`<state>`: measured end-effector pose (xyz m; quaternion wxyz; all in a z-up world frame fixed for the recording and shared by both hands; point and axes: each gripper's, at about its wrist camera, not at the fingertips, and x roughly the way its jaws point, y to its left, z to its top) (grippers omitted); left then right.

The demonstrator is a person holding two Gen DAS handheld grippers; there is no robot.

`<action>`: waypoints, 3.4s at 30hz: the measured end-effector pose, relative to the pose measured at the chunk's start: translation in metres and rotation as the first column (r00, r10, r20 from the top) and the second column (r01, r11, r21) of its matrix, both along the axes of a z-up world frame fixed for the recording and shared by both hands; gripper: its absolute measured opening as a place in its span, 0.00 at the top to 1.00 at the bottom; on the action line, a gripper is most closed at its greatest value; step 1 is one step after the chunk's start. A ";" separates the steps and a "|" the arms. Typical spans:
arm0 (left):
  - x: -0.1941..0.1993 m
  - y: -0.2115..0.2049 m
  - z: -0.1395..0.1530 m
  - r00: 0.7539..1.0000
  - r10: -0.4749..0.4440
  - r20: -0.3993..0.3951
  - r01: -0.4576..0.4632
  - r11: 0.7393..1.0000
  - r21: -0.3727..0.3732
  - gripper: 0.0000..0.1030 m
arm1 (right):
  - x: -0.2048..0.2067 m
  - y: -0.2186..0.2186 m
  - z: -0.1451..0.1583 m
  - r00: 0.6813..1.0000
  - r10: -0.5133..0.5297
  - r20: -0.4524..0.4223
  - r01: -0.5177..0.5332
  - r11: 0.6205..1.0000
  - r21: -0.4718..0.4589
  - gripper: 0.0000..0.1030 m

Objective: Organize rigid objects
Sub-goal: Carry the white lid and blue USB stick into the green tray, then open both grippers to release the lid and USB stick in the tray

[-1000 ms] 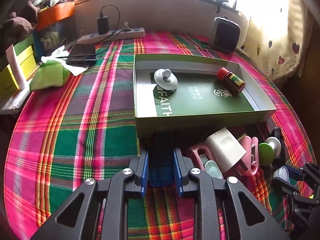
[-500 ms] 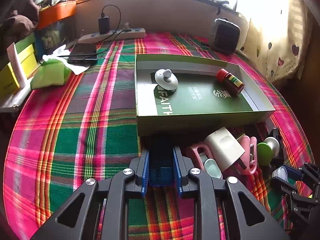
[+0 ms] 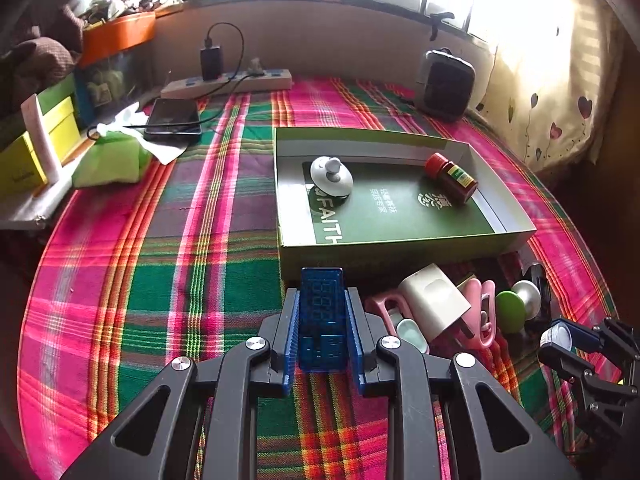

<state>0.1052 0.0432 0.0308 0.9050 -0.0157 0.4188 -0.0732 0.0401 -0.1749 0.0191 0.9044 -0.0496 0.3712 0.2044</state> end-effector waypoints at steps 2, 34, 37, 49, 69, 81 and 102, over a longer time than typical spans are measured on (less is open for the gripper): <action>0.000 0.001 0.005 1.000 -0.001 0.009 0.001 1.000 -0.002 0.80 | 0.003 -0.001 0.004 1.000 -0.003 0.003 0.003 1.000 0.013 0.72; 0.067 -0.006 0.021 1.000 -0.017 0.005 0.017 0.997 -0.069 0.80 | 0.136 0.017 0.031 1.000 -0.004 -0.026 0.005 0.999 0.034 0.72; 0.070 -0.007 0.017 1.000 -0.020 -0.003 0.019 0.997 -0.076 0.80 | 0.152 0.026 0.026 0.998 0.010 -0.056 -0.007 0.999 0.040 0.72; 0.085 -0.010 0.003 0.999 -0.026 -0.039 0.024 0.997 -0.067 0.80 | 0.196 0.058 0.011 0.992 0.050 -0.116 -0.053 0.998 -0.021 0.72; 0.100 -0.017 -0.008 0.997 -0.043 -0.064 0.039 0.998 -0.049 0.80 | 0.227 0.082 -0.007 0.984 0.056 -0.170 -0.074 0.992 -0.103 0.72; 0.101 -0.018 -0.010 0.997 -0.040 -0.061 0.038 0.999 -0.031 0.80 | 0.229 0.088 -0.007 0.985 0.051 -0.166 -0.073 0.988 -0.133 0.72; 0.097 -0.019 -0.008 0.998 -0.029 -0.062 0.027 0.999 -0.024 0.79 | 0.228 0.076 -0.005 0.986 0.013 -0.164 -0.029 0.995 -0.091 0.56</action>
